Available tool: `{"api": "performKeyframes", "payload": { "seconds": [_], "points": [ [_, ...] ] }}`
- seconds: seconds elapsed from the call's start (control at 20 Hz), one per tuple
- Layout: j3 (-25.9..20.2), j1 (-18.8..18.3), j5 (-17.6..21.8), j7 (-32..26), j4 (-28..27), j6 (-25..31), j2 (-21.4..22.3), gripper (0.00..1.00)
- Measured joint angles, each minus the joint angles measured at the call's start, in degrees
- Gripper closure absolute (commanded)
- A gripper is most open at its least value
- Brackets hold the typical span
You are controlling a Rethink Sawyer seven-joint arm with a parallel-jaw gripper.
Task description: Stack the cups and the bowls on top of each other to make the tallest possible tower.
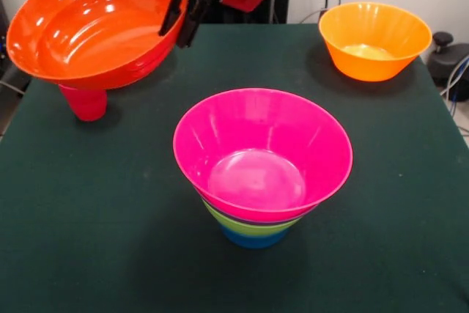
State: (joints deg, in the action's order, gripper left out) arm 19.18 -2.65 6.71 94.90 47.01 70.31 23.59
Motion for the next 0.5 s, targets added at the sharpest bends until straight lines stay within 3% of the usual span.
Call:
{"api": "performKeyframes", "payload": {
  "seconds": [0.5],
  "points": [
    [2.1, 0.7, -0.5, 0.8, -14.8, 8.9, -7.4, 1.00]
  ]
}}
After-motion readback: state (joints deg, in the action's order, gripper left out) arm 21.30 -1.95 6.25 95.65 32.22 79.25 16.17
